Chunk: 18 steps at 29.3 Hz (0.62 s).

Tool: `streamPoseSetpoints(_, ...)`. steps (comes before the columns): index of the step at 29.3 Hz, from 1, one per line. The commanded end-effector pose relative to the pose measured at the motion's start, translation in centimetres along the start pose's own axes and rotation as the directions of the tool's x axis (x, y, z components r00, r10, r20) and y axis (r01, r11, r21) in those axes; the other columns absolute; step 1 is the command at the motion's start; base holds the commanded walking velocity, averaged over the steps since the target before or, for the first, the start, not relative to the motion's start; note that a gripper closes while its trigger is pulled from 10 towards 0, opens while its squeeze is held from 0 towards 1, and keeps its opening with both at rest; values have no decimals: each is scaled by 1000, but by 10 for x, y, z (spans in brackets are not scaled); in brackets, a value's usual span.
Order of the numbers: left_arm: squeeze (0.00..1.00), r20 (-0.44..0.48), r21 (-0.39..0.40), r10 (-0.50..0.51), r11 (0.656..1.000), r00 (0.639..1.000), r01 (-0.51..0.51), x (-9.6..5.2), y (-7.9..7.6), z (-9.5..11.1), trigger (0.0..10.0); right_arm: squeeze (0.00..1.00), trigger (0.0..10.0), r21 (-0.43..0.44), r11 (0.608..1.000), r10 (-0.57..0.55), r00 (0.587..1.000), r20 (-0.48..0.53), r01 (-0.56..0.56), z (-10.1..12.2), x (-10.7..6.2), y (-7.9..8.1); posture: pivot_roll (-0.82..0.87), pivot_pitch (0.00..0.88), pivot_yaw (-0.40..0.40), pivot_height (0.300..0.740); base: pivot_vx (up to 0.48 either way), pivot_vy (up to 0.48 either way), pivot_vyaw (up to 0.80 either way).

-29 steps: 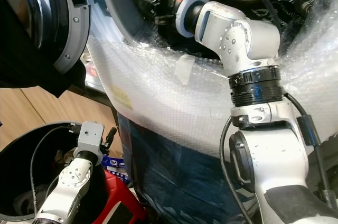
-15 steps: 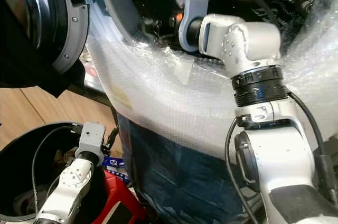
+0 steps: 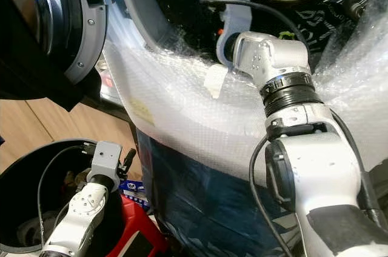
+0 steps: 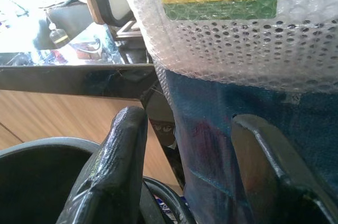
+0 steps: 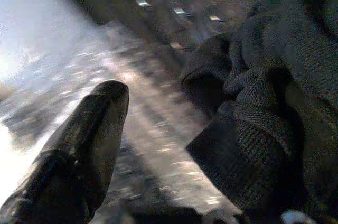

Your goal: Clothes washing

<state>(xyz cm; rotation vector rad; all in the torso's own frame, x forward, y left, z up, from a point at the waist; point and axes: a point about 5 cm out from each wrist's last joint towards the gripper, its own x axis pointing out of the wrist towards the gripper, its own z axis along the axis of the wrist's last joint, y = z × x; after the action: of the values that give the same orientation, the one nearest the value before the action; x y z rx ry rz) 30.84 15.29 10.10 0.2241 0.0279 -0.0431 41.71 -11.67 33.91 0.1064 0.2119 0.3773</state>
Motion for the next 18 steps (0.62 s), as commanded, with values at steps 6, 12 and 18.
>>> streamPoseSetpoints(6,0,-4,11,13,1000,1000,-13,3,2,3,10000,0,10000,-12,973,-228,971,65,229,5,-9,-39,-33,9,2,740,0,0,0)
streamPoseSetpoints(12,0,-4,6,22,1000,1000,-22,4,2,3,10000,0,10000,26,938,-345,933,102,344,7,-17,-59,-37,5,1,740,0,0,0)
streamPoseSetpoints(18,0,-7,5,21,1000,1000,-21,3,2,3,10000,0,10000,111,844,-536,825,178,524,19,-36,-89,-31,1,0,740,0,0,0)
